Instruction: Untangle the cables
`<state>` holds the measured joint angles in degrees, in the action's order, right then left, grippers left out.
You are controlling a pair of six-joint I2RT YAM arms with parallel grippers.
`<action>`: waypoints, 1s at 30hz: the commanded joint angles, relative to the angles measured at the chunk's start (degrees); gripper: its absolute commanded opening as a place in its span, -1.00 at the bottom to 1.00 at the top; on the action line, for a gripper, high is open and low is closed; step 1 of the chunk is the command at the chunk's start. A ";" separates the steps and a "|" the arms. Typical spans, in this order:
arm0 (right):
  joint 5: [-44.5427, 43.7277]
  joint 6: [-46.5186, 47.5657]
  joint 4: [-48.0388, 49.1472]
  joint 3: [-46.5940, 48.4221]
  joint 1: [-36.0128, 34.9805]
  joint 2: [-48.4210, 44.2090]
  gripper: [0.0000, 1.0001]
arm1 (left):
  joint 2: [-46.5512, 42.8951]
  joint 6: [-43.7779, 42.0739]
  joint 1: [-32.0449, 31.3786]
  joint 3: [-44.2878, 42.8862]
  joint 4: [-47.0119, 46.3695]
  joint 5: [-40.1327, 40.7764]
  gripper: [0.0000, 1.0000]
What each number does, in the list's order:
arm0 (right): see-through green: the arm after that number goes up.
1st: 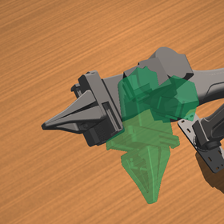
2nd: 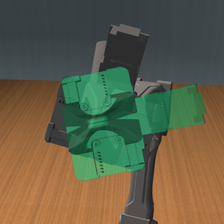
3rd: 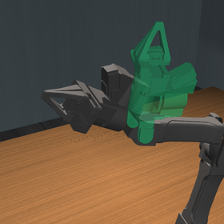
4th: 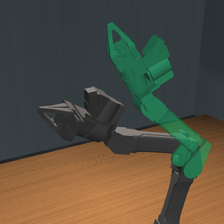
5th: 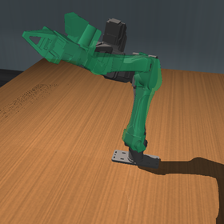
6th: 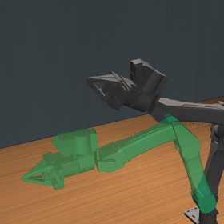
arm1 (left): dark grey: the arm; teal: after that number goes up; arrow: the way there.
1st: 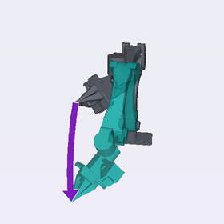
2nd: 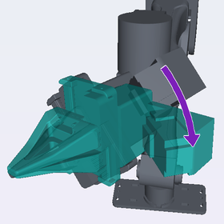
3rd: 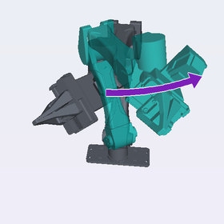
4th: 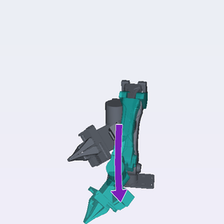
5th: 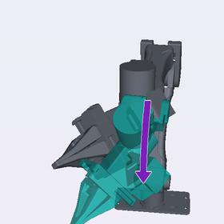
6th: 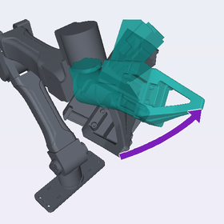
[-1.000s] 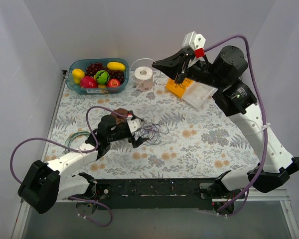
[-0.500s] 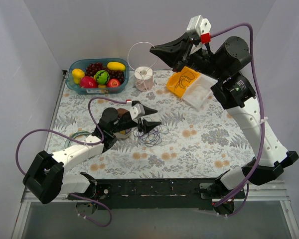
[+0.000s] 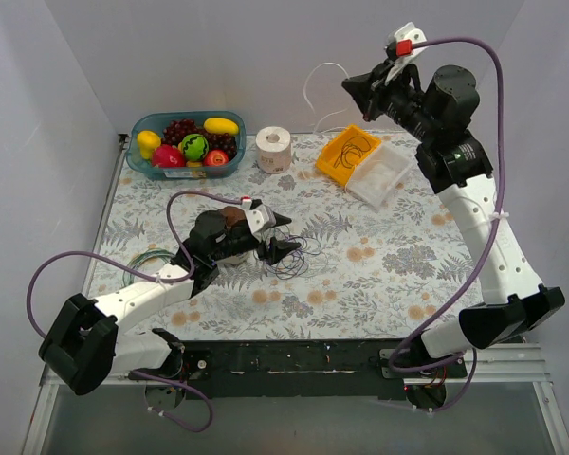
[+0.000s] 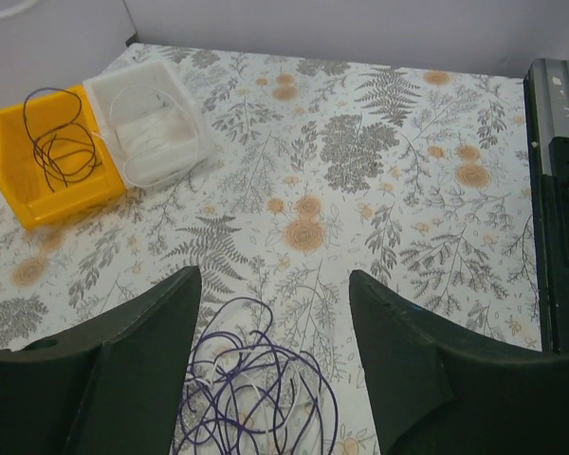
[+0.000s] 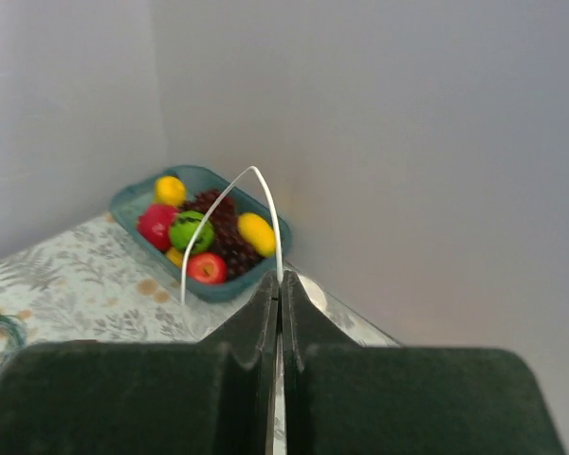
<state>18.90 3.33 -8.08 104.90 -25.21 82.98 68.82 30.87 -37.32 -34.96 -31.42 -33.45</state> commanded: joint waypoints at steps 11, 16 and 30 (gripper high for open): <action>-1.58 -5.79 7.54 -13.05 19.23 4.03 -0.97 | -4.57 -3.63 -0.12 6.57 5.23 2.43 0.32; 0.70 -7.72 10.45 -13.94 24.58 9.82 -0.97 | -5.01 -4.15 -0.12 7.27 5.31 2.87 0.33; 0.62 -6.76 9.92 -10.15 27.41 21.25 -0.97 | -5.18 -4.86 -0.12 7.45 5.76 3.74 0.36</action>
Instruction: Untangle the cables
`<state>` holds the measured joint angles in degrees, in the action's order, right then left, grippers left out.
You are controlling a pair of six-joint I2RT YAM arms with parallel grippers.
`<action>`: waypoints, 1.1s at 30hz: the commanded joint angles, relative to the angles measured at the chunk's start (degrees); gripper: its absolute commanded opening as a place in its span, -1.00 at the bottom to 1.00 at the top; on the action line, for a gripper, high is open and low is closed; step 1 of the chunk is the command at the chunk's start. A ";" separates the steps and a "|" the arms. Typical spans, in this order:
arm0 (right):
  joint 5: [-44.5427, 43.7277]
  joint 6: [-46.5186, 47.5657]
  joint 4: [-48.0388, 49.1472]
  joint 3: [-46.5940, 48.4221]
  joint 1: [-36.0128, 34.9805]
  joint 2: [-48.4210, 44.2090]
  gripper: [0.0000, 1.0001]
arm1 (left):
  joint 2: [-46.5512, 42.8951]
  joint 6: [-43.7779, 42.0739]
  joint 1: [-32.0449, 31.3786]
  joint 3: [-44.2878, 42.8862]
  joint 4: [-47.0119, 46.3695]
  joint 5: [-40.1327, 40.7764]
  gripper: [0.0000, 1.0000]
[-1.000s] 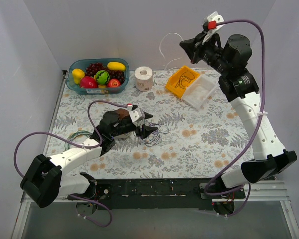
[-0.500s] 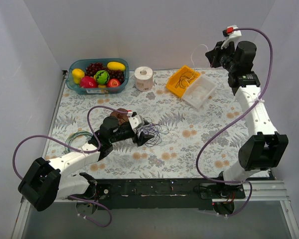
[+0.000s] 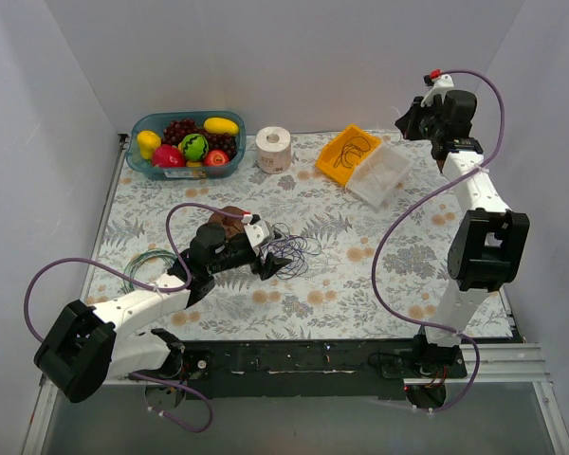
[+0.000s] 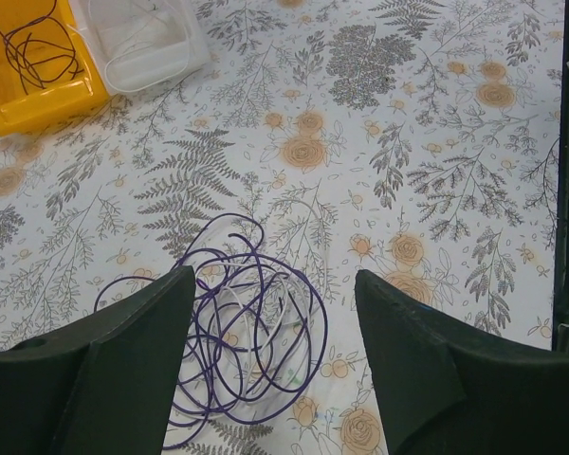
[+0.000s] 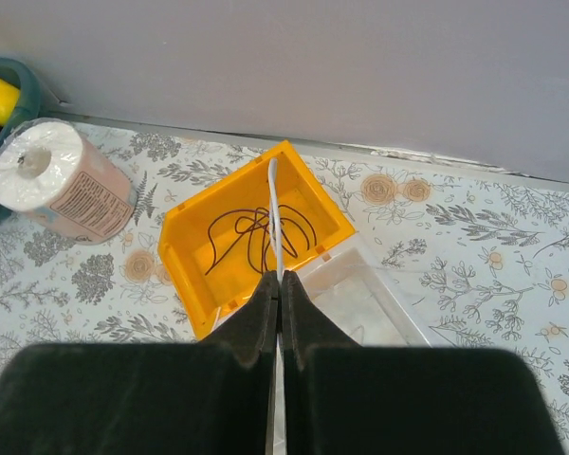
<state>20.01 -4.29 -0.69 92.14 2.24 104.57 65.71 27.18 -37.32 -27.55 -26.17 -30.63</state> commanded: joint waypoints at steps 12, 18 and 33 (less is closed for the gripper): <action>-4.45 2.89 0.78 -6.09 -0.13 1.85 -0.97 | -1.99 -1.69 -0.12 0.30 0.42 1.01 0.36; -10.95 2.54 -5.63 -2.58 0.22 7.39 -0.97 | -2.17 -1.60 -0.12 0.22 0.77 1.10 0.37; -5.60 4.12 -10.21 5.95 0.13 12.24 -0.21 | -2.34 -2.74 -0.12 0.30 1.92 1.36 0.40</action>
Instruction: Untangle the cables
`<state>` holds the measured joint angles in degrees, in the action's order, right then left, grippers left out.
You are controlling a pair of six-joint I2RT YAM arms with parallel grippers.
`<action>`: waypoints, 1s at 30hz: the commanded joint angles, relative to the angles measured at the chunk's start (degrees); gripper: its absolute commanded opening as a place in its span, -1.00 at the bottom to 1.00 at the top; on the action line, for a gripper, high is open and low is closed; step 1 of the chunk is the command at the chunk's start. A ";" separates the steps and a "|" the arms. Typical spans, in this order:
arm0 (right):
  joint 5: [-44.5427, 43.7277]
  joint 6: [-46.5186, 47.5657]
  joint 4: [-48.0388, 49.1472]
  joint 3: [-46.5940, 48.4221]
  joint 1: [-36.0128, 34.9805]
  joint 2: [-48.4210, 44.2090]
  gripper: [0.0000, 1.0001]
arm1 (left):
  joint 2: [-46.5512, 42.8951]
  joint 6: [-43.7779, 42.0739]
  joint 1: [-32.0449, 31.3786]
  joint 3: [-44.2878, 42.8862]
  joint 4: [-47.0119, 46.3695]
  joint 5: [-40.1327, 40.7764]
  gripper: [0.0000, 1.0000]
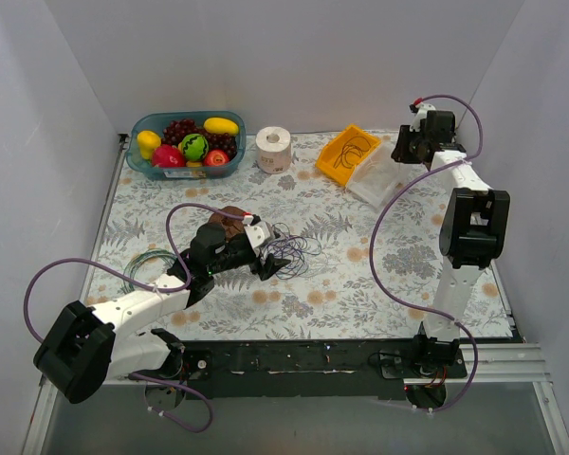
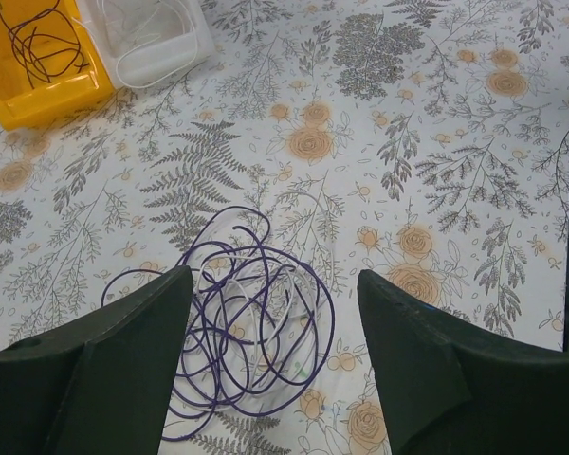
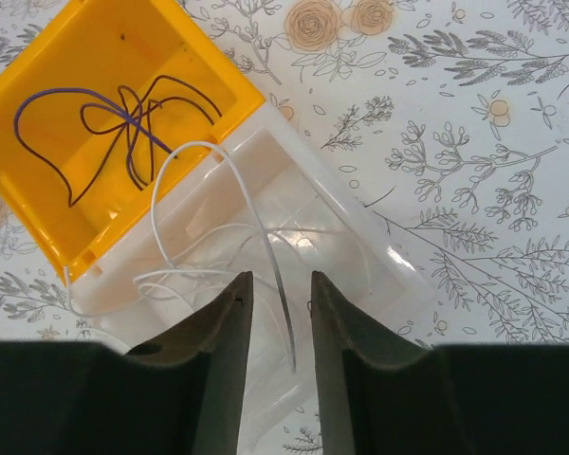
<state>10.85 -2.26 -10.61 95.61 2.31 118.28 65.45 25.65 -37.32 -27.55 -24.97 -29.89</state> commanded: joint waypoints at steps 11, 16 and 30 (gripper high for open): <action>-3.72 5.34 0.33 1.69 -0.90 -13.49 0.87 | -2.61 -1.13 -0.03 1.01 1.42 2.02 0.61; -1.20 6.83 0.32 -4.80 -5.99 -21.93 0.90 | -3.84 2.12 0.23 3.72 0.72 4.31 0.65; 20.27 19.59 -5.65 -38.03 -25.41 -36.54 0.77 | -5.86 0.10 0.93 10.50 -2.27 2.91 0.63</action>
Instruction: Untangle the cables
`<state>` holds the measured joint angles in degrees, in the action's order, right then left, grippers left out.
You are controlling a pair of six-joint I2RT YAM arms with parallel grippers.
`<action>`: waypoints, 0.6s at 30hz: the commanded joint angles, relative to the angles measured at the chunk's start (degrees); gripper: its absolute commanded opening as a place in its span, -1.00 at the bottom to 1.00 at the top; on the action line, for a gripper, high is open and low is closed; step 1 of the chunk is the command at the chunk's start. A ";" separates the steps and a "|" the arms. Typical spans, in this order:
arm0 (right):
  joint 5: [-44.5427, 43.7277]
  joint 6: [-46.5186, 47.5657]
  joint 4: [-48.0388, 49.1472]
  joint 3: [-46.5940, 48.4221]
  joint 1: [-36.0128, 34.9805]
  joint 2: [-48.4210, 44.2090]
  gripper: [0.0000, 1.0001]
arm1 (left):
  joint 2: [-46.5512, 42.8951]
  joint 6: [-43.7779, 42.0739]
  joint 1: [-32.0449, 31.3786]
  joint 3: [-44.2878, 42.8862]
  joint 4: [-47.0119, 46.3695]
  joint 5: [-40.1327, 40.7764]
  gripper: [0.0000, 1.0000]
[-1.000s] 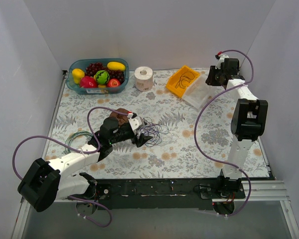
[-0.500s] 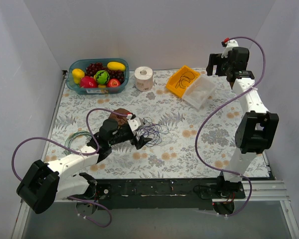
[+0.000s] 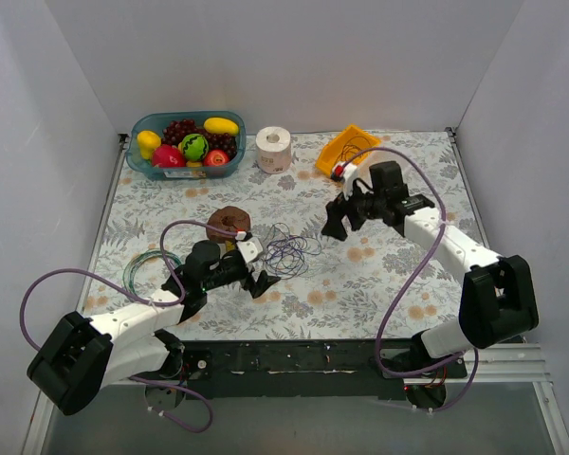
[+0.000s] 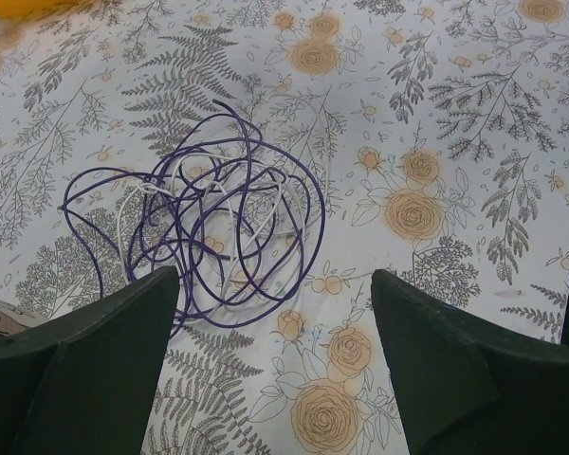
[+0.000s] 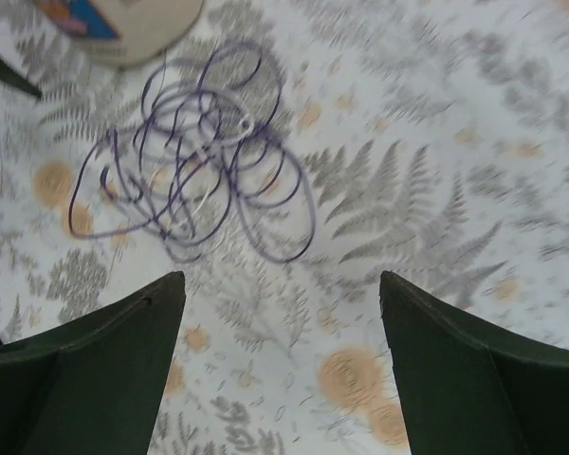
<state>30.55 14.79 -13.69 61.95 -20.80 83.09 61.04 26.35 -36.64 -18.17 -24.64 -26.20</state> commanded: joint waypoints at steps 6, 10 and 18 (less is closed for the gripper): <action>-3.65 -4.67 4.71 -11.93 -3.11 0.76 0.61 | -1.45 0.63 0.34 1.65 -3.39 -1.49 0.63; -1.72 -8.01 9.38 -13.26 -3.55 3.04 0.53 | -1.18 0.37 0.34 1.48 -3.48 -1.40 0.63; 0.30 -9.51 10.36 -13.00 -4.25 9.90 0.31 | -1.18 0.28 0.34 1.30 -3.83 -1.23 0.63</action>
<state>28.99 6.98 -6.33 48.88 -24.51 91.39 60.95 26.85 -36.53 -17.21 -27.40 -26.98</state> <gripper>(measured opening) 0.677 0.814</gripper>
